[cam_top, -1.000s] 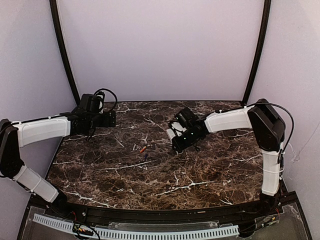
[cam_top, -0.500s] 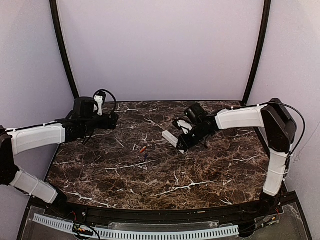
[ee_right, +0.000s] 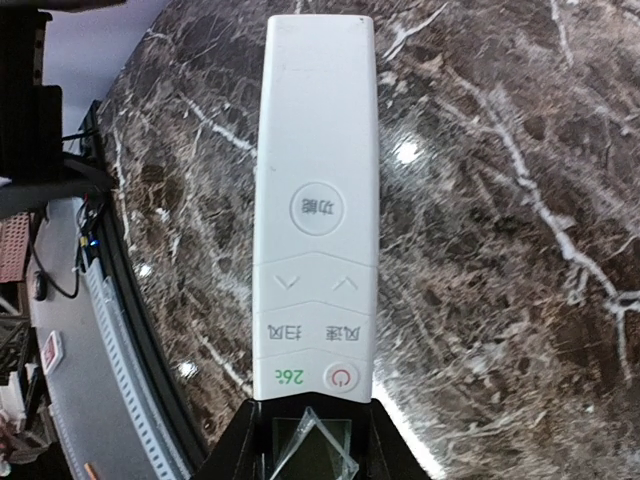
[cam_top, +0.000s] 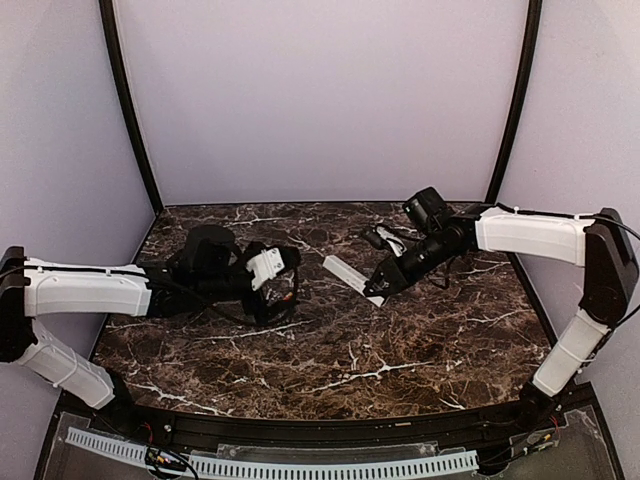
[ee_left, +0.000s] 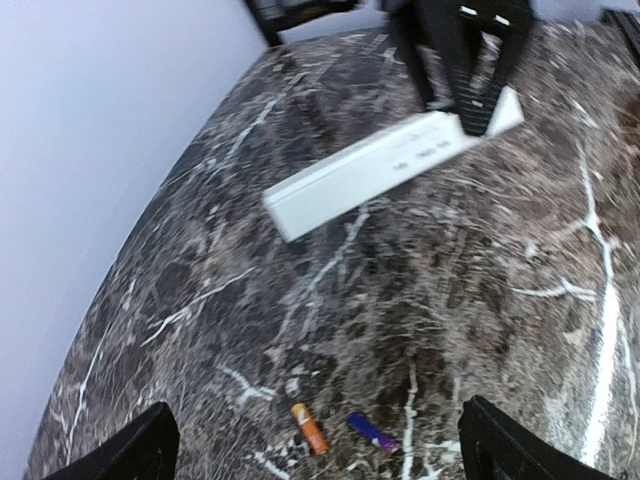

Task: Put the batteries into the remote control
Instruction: Pick up the remote control from the center of the board, then pass from the right arm to the left, then pass from the left arm to the right

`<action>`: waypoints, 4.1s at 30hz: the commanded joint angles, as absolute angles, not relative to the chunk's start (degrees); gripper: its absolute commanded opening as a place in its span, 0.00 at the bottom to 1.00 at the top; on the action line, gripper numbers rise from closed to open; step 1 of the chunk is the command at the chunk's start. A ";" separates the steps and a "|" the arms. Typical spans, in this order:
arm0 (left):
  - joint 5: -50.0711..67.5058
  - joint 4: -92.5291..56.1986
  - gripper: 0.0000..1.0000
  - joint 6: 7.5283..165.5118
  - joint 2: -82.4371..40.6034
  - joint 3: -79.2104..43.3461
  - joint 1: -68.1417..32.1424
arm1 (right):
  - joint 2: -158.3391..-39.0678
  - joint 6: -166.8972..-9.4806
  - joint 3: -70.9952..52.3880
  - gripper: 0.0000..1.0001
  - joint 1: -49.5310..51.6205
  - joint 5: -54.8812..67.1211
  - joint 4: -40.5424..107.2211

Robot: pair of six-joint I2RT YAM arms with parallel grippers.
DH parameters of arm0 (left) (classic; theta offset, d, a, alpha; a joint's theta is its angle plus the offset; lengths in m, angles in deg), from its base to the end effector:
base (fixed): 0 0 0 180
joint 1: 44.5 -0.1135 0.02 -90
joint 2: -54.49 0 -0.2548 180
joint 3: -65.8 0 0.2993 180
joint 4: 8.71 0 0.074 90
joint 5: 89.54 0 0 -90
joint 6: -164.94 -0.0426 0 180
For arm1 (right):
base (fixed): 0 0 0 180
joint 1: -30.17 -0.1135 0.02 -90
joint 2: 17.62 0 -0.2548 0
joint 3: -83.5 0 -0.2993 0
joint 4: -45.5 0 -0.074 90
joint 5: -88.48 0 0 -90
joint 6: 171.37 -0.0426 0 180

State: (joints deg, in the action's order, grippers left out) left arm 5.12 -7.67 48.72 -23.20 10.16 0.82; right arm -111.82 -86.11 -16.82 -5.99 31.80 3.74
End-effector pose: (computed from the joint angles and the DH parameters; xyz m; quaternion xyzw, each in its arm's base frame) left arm 0.2449 -0.2526 0.2083 0.5000 0.6547 -0.1269 0.5525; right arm 0.3005 0.2486 0.2014 -0.3283 0.8601 0.3542 0.1645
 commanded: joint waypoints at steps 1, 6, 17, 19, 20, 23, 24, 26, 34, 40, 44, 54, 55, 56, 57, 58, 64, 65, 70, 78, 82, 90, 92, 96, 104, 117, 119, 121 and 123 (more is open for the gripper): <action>-0.39 -15.25 0.99 30.02 -26.41 6.69 9.52 | -109.31 -84.98 -19.11 0.07 -6.49 41.38 -1.63; -6.81 -15.05 0.99 21.34 -29.01 5.43 16.49 | -108.60 -84.83 -20.66 0.05 -8.16 46.24 -3.63; -7.40 -16.09 0.90 13.35 -33.60 0.35 20.52 | -110.17 -85.02 -20.85 0.03 -12.34 49.64 -4.66; -7.57 -17.22 0.85 12.59 -34.90 -0.65 20.61 | -110.25 -85.11 -20.82 0.03 -12.74 50.04 -4.75; -7.83 -17.51 0.81 12.39 -35.67 -1.21 20.62 | -110.30 -85.13 -20.83 0.03 -12.80 50.07 -4.87; -8.02 -18.30 0.67 11.57 -36.47 -1.95 20.95 | -110.61 -85.13 -20.78 0.03 -13.05 50.43 -4.95; -7.91 -18.32 0.65 11.53 -36.65 -2.17 21.15 | -110.75 -85.22 -20.68 0.03 -13.05 50.54 -4.92; -7.94 -18.44 0.58 11.09 -36.92 -2.58 21.49 | -111.01 -85.16 -20.54 0.03 -13.13 50.96 -4.94; -7.79 -18.86 0.38 11.86 -37.63 -3.75 21.68 | -111.70 -85.07 -20.22 0.02 -13.25 52.17 -4.99; -6.42 -18.78 0.21 13.65 -37.90 -4.48 21.70 | -112.02 -84.98 -19.77 0.03 -13.25 52.88 -4.92; -5.29 -19.05 0.07 15.89 -37.70 -5.16 21.68 | -111.53 -84.97 -18.84 0.10 -13.22 52.85 -4.92; -1.08 -19.40 0.00 22.53 -35.86 -6.16 21.66 | -102.80 -85.62 -14.50 0.68 -10.01 42.51 -2.67; -0.48 -19.79 0.00 23.91 -35.69 -6.33 21.54 | -100.59 -85.82 -14.52 0.72 -9.15 41.26 -1.44; -0.10 -19.85 0.00 24.69 -35.44 -6.85 21.41 | -98.35 -85.87 -14.63 0.75 -8.39 39.64 -0.30; 1.06 -21.31 0.00 26.32 -35.35 -7.16 21.28 | -96.10 -85.89 -14.96 0.78 -7.75 38.07 1.02; 1.90 -21.80 0.00 27.34 -35.10 -7.80 20.97 | -93.74 -85.60 -15.46 0.80 -7.30 36.64 2.43; 10.71 -26.06 0.00 38.69 -33.50 -11.97 17.62 | -78.35 -83.75 -23.23 0.98 -6.39 26.51 13.54; 13.04 -26.73 0.00 39.89 -33.18 -12.44 17.10 | -76.39 -83.32 -24.72 0.99 -6.34 24.71 15.16; 23.94 -30.92 0.00 51.45 -33.24 -17.93 12.40 | -73.02 -81.64 -27.23 0.99 -6.30 26.51 16.14; 49.10 -38.36 0.00 62.07 -35.27 -24.39 5.00 | -72.75 -69.75 -28.41 0.95 -8.34 36.29 12.60; 57.07 -44.06 0.00 64.16 -35.77 -25.56 4.04 | -68.19 -66.69 -33.75 0.94 -10.82 35.64 17.43; 68.96 -53.47 0.00 65.56 -36.82 -25.98 4.05 | -70.76 -60.88 -33.07 0.86 -17.28 30.73 15.82; 70.98 -54.48 0.00 65.93 -36.98 -25.67 4.12 | -71.12 -59.36 -32.15 0.84 -18.81 29.59 14.99; 72.19 -59.86 0.00 63.36 -38.45 -26.79 4.45 | -72.47 -57.42 -29.89 0.77 -21.76 29.32 13.12; 72.89 -66.42 0.00 57.67 -41.20 -28.28 7.04 | -76.09 -55.02 -26.05 0.74 -26.88 30.46 11.44; 77.54 -67.96 0.00 55.10 -41.36 -28.55 9.07 | -78.65 -48.84 -22.89 0.60 -37.39 24.35 9.22; 77.76 -68.18 0.01 54.82 -41.38 -28.63 9.20 | -78.69 -48.01 -22.80 0.55 -38.32 23.17 9.43; 77.84 -68.33 0.00 54.50 -41.35 -28.75 9.27 | -78.95 -47.42 -22.96 0.51 -38.97 22.42 9.27; 77.93 -68.79 0.00 54.25 -41.32 -28.86 9.32 | -78.97 -46.98 -23.52 0.47 -39.49 21.89 9.35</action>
State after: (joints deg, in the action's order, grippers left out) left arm 75.74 -67.64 55.76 -41.82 -27.15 9.52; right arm -78.59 -48.75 -23.97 -37.77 23.12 9.86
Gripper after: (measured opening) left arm 0.262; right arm 0.495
